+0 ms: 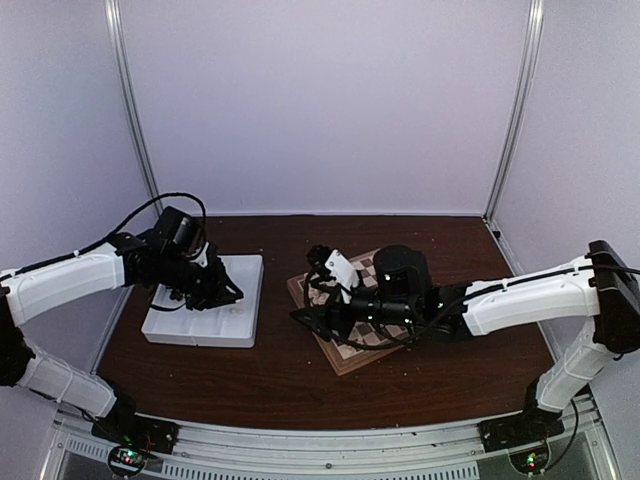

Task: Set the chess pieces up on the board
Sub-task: Place the chess piece on the chessboard.

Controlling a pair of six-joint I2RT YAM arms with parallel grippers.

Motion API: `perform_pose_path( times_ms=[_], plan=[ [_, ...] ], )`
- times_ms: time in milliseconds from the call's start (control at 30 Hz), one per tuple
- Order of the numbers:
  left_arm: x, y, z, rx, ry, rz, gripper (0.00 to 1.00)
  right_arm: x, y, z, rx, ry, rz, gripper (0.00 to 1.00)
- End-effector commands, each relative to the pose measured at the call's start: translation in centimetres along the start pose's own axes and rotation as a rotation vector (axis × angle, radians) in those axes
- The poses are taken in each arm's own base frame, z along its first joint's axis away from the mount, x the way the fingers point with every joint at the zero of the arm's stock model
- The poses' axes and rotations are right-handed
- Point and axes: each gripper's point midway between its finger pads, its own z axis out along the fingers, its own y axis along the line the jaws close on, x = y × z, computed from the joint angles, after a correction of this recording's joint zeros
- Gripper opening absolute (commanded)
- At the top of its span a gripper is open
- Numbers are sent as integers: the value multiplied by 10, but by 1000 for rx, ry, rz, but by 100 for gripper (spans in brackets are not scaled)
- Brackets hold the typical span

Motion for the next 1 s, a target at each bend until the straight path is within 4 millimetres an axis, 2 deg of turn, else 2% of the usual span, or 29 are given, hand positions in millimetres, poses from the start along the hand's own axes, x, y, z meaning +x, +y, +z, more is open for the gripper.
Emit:
perform_pose_path(
  times_ms=[0, 133, 267, 300, 400, 600, 800, 967],
  plan=[
    [-10, -26, -8, 189, -69, -149, 7, -18, 14, 24, -66, -62, -64, 83],
    [-2, -36, -14, 196, -7, -64, 7, -14, 24, 40, -114, -36, -166, 94],
    [16, -59, -20, 304, 108, 79, 7, -14, 28, 54, -144, -17, -223, 96],
    [21, -64, -20, 340, 136, 100, 7, -15, 30, 57, -152, -14, -229, 96],
    [34, -72, -22, 424, 195, 146, 7, -16, 32, 68, -173, 4, -224, 82],
    [41, -75, -25, 476, 200, 189, 8, -16, 32, 81, -175, 14, -178, 77],
    [41, -73, -18, 501, 186, 188, 8, -12, 27, 90, -155, 24, -127, 76],
    [42, -71, -14, 512, 195, 183, 8, -14, 25, 93, -155, 16, -94, 67]
  ],
)
